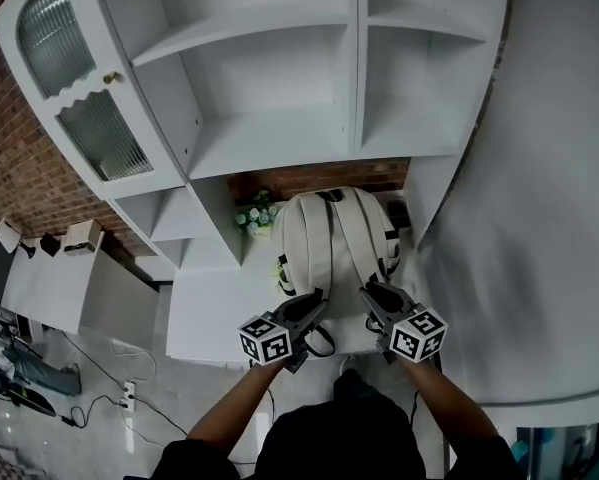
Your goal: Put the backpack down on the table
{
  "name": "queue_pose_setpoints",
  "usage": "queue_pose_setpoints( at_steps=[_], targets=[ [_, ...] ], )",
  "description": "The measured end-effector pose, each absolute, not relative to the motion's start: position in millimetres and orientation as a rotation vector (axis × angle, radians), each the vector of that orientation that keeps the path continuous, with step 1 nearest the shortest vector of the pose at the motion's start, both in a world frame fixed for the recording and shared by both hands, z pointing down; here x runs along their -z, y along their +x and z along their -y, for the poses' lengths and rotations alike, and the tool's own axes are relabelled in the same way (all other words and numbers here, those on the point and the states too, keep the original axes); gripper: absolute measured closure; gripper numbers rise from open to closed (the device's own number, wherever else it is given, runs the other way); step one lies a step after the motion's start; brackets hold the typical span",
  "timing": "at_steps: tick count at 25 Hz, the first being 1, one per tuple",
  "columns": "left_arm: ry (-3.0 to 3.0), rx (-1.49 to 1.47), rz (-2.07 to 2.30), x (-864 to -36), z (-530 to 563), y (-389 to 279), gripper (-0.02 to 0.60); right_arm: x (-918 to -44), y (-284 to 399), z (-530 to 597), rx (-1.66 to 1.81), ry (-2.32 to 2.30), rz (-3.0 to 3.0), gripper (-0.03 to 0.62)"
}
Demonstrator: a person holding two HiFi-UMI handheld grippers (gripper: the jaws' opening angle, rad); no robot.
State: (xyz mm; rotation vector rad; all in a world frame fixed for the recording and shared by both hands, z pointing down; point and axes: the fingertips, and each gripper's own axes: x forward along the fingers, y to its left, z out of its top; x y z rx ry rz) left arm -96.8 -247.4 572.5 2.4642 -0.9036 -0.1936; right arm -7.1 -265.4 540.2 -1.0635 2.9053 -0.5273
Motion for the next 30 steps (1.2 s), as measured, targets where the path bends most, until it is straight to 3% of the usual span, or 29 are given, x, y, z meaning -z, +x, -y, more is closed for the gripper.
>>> queue_pose_setpoints(
  at_steps=[7, 21, 30],
  targets=[
    [2.452, 0.351, 0.918, -542, 193, -84, 0.559, -524, 28, 209, 0.449, -1.379, -2.710, 0.546],
    [2.452, 0.276, 1.340, -518, 79, -41, 0.565, -508, 29, 90, 0.328, -1.423, -2.788, 0.572],
    [2.452, 0.137, 1.668, -515, -7, 23, 0.565, -517, 64, 1, 0.284, -1.242, -2.903, 0.576]
  ],
)
